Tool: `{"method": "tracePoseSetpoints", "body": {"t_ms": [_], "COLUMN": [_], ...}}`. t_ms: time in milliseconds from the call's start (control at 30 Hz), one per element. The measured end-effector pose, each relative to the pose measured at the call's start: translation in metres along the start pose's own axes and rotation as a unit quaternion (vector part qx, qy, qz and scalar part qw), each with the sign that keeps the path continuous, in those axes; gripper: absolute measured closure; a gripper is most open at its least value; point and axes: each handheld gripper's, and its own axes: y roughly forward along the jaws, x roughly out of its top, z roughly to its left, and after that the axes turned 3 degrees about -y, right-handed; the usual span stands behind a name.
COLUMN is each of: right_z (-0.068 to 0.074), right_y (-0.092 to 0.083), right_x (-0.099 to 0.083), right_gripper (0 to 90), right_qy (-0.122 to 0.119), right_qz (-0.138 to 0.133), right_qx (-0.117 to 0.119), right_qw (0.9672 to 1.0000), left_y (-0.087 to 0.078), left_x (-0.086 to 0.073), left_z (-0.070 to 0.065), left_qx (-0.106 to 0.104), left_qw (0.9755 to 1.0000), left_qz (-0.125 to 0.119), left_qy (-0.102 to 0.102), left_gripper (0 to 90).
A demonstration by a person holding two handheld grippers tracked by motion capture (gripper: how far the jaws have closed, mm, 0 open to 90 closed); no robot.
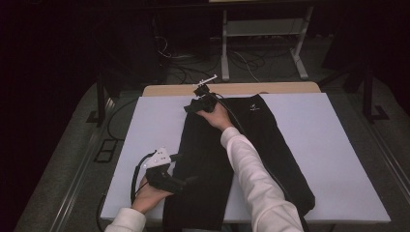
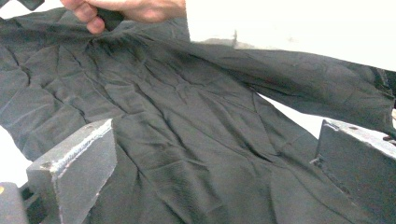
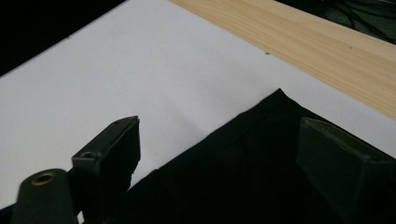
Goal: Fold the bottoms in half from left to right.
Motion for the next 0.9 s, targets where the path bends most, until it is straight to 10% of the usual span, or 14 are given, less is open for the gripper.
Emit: {"method": "tracePoseSetpoints", "body": {"t_ms": [900], "right_z": [0.010], "right_y": [0.028], "right_x": [-0.001], "right_gripper": [50.5], "right_qy": [-0.011], "right_qz": [0.038], "right_qx": [-0.084], "right_qw": [0.9957], "left_y": [-0.001], "left_x": [-0.001], "left_z": [0.001], "left_qx": [-0.001], "left_qw": [1.0000], "left_qz": [0.001], "left_qy": [-0.001], "left_gripper": [0.0]}}
